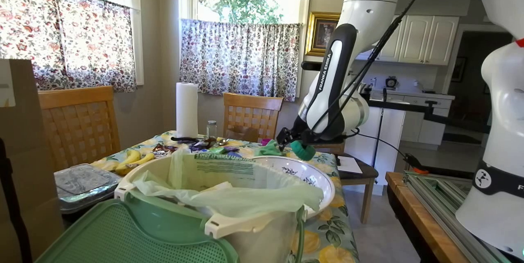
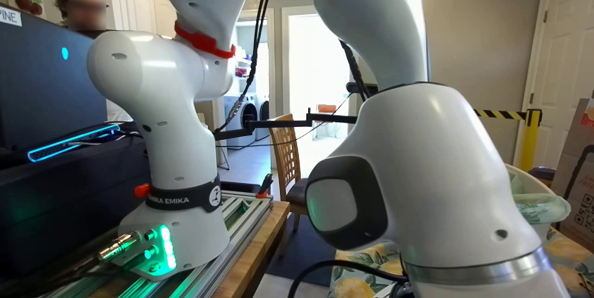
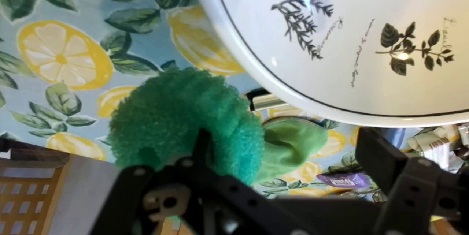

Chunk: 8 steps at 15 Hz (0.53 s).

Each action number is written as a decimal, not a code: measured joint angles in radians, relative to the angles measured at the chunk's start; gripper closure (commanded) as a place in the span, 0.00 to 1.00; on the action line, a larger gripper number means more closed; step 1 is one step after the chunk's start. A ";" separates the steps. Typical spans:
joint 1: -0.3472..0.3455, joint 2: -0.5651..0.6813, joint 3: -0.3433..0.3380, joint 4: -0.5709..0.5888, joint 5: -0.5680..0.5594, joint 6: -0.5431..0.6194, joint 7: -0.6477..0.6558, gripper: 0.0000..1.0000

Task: Stir in the bowl, then remove the sponge from the bowl

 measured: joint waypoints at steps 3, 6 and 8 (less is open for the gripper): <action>0.000 0.021 0.024 0.020 0.000 0.006 0.000 0.00; 0.001 0.050 0.036 0.042 0.000 0.012 0.000 0.00; 0.001 0.067 0.036 0.054 0.000 0.017 0.000 0.00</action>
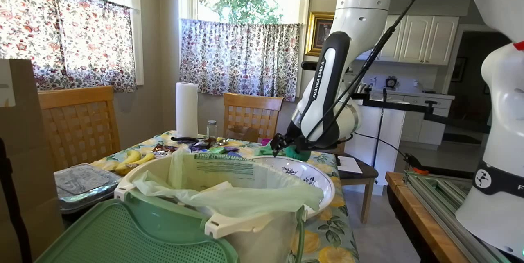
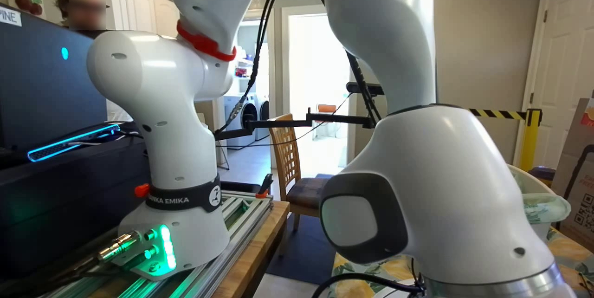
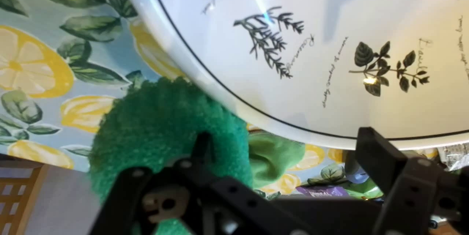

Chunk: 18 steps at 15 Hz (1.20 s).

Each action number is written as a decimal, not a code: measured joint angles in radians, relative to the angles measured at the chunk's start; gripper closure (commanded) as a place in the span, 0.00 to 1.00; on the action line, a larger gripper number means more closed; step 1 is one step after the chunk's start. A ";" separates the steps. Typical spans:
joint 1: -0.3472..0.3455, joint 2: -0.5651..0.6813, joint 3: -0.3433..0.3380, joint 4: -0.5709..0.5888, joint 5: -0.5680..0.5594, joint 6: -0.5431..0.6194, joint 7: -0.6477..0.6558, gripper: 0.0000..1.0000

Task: Stir in the bowl, then remove the sponge from the bowl

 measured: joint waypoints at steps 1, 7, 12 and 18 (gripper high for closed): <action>0.000 0.008 0.000 0.005 0.001 0.000 0.000 0.00; -0.143 -0.011 0.098 0.019 -0.088 -0.019 0.007 0.00; -0.358 -0.065 0.260 0.019 -0.253 -0.050 0.033 0.00; -0.381 -0.067 0.305 0.019 -0.272 -0.051 0.033 0.00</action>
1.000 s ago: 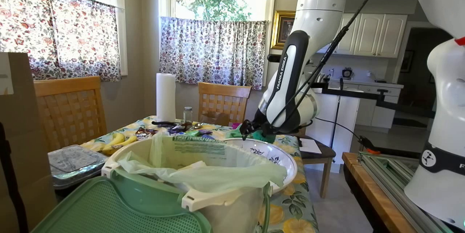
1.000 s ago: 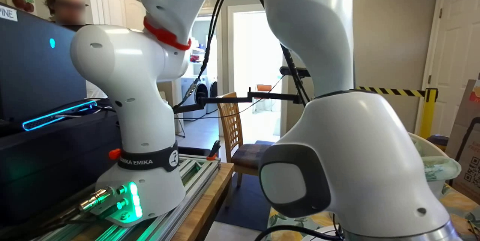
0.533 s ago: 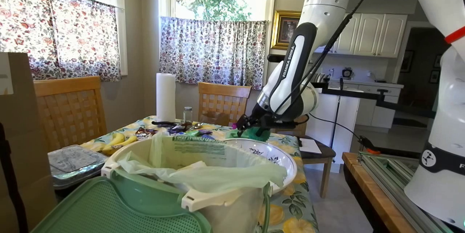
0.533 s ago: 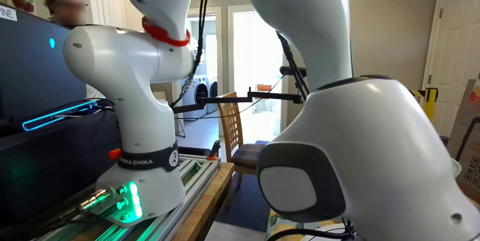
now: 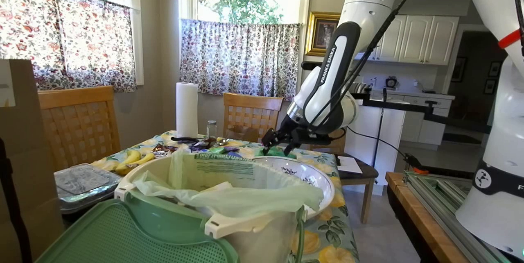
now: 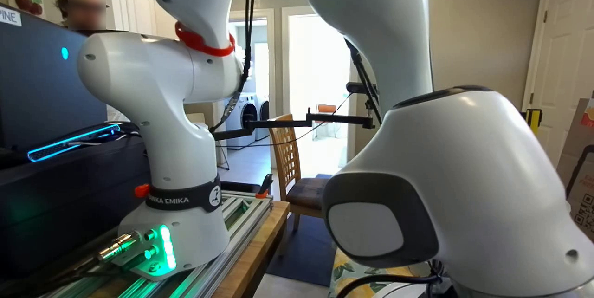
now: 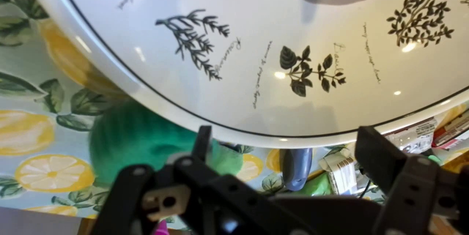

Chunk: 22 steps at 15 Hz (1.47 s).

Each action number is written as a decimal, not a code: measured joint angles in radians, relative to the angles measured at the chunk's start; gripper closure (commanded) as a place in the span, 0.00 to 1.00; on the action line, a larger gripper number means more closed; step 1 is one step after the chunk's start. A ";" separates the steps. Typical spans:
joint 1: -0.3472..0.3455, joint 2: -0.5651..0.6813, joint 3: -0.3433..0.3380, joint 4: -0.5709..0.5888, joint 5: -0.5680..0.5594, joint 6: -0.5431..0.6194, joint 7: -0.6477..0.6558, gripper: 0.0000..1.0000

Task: Stir in the bowl, then remove the sponge from the bowl

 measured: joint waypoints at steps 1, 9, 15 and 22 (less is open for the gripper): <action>0.000 0.000 0.000 0.000 0.000 0.000 0.000 0.00; -0.061 -0.012 0.095 0.000 -0.114 -0.082 0.000 0.00; -0.059 -0.137 0.163 -0.008 -0.146 -0.411 -0.077 0.00; 0.277 -0.280 -0.141 -0.027 -0.235 -0.591 -0.163 0.00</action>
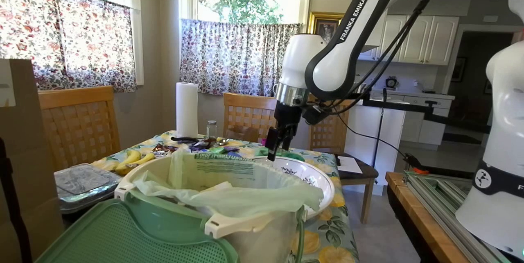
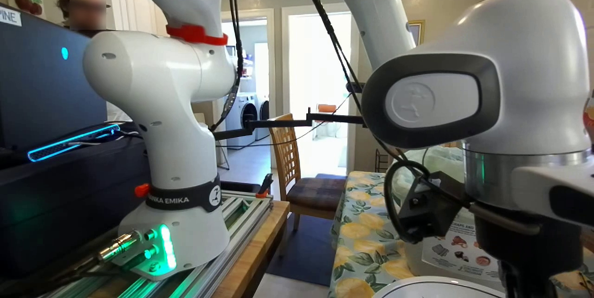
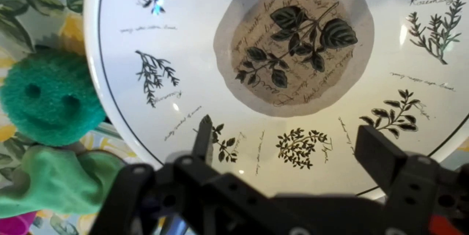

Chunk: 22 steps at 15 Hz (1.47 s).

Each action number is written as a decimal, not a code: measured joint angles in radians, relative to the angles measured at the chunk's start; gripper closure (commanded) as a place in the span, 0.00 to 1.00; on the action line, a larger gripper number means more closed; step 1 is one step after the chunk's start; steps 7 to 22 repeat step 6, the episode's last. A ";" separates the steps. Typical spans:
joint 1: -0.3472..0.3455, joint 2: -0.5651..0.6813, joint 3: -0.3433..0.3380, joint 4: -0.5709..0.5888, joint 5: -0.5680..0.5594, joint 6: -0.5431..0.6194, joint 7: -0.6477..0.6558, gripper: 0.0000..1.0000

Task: Stir in the bowl, then remove the sponge from the bowl

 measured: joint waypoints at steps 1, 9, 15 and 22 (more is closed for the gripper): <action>0.020 -0.007 -0.010 -0.003 -0.005 0.001 -0.009 0.00; 0.055 -0.033 -0.015 -0.022 0.000 0.003 -0.020 0.00; 0.055 -0.033 -0.015 -0.022 0.000 0.003 -0.020 0.00; 0.055 -0.033 -0.015 -0.022 0.000 0.003 -0.020 0.00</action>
